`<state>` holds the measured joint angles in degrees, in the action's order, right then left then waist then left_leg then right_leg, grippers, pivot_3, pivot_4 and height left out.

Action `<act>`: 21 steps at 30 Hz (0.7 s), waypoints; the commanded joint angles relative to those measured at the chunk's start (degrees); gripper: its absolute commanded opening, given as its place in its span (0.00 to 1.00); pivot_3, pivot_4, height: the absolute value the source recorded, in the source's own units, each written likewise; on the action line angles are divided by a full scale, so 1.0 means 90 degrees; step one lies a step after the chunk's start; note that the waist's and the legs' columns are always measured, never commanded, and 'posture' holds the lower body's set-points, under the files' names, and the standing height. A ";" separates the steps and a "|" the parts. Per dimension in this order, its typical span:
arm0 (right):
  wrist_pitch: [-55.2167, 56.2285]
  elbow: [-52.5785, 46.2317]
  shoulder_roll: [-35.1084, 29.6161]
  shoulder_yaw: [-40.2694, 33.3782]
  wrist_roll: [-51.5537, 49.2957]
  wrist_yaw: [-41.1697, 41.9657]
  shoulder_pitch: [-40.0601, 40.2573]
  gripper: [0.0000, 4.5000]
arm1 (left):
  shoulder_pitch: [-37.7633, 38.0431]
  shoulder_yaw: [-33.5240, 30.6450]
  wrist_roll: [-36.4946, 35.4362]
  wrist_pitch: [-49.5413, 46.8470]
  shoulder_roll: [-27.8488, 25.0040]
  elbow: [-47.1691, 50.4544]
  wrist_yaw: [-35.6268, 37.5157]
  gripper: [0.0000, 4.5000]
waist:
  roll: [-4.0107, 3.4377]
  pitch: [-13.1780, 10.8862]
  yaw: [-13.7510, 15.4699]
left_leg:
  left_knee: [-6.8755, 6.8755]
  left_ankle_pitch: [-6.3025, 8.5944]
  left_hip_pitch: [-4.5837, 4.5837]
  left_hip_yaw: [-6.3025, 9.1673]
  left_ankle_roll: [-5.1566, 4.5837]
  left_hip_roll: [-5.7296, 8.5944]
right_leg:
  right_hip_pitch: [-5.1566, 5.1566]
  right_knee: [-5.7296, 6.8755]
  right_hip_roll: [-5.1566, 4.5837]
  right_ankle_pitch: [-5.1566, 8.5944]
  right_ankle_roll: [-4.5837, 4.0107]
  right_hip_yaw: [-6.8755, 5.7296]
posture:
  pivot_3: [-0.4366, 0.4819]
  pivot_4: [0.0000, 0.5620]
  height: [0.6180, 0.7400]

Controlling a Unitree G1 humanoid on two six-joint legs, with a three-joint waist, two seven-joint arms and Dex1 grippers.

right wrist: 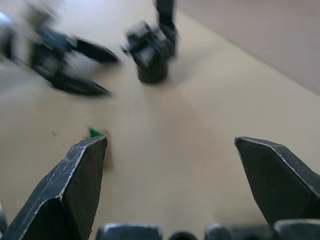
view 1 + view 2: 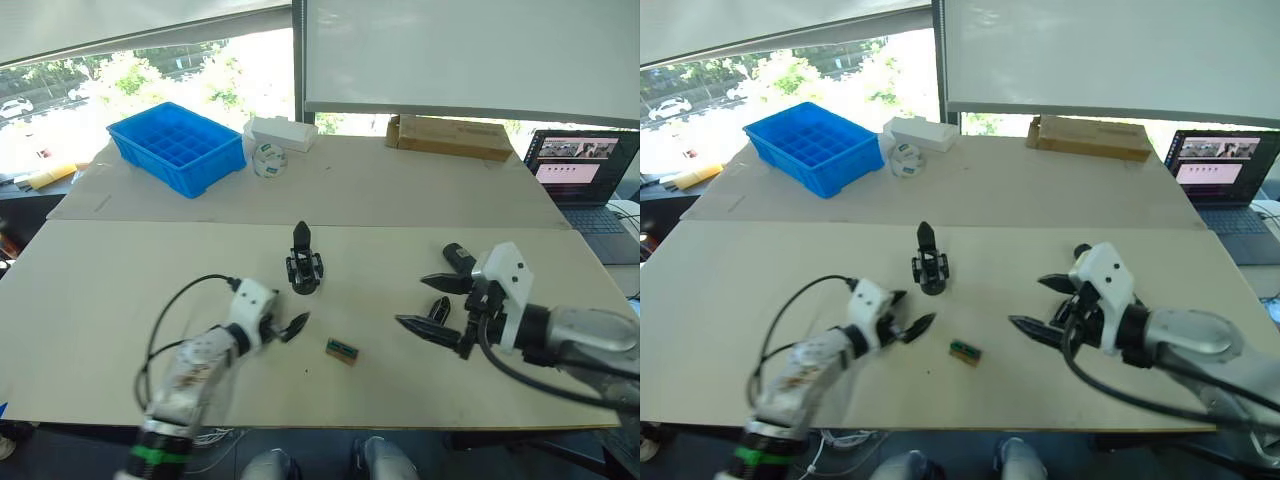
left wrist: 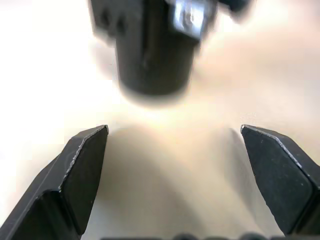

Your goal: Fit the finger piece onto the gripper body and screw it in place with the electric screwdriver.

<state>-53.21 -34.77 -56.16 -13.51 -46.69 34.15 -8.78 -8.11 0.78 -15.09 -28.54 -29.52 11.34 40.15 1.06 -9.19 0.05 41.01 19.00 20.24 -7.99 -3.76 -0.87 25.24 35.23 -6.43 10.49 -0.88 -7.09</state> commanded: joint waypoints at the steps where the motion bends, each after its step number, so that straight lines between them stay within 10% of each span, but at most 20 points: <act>1: -0.1451 0.0707 -0.0215 -0.0165 -0.0528 -0.0436 -0.0866 1.00 | -0.0368 -0.0187 -0.0714 -0.0035 -0.0806 0.0330 0.1406 0.99 | -0.0003 -0.0002 0.0010 | 0.0001 0.0000 0.0004 -0.0001 0.0000 0.0000 | 0.0003 -0.0001 -0.0001 0.0000 -0.0001 0.0000 | 0.48 0.27 0.98; 7: -0.4317 0.2464 0.0367 0.0024 -0.1493 -0.1653 -0.2848 1.00 | -0.0939 -0.0245 -0.1243 -0.0052 -0.1798 0.0701 0.2572 0.99 | -0.0005 -0.0003 0.0036 | -0.0006 0.0000 0.0018 0.0001 0.0001 0.0003 | 0.0010 -0.0010 0.0000 -0.0003 -0.0006 -0.0003 | 0.48 0.27 0.98; 21: -0.4326 0.6400 0.0711 0.1988 -0.5572 -0.7294 -0.4457 1.00 | -0.2393 -0.0407 -0.2801 -0.0945 -0.2152 0.2114 0.2768 0.99 | -0.0007 -0.0004 -0.0049 | -0.0009 -0.0015 0.0073 -0.0002 0.0022 0.0019 | 0.0049 -0.0008 0.0050 -0.0007 0.0003 -0.0055 | 0.48 0.27 0.98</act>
<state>-92.03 21.62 -49.95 5.07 -93.23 -27.67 -47.27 -28.31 -1.71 -38.58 -36.63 -49.08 28.14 66.05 1.00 -9.22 -0.39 40.93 18.86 20.91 -8.01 -3.56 -0.71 25.68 35.16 -5.97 10.43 -0.85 -7.58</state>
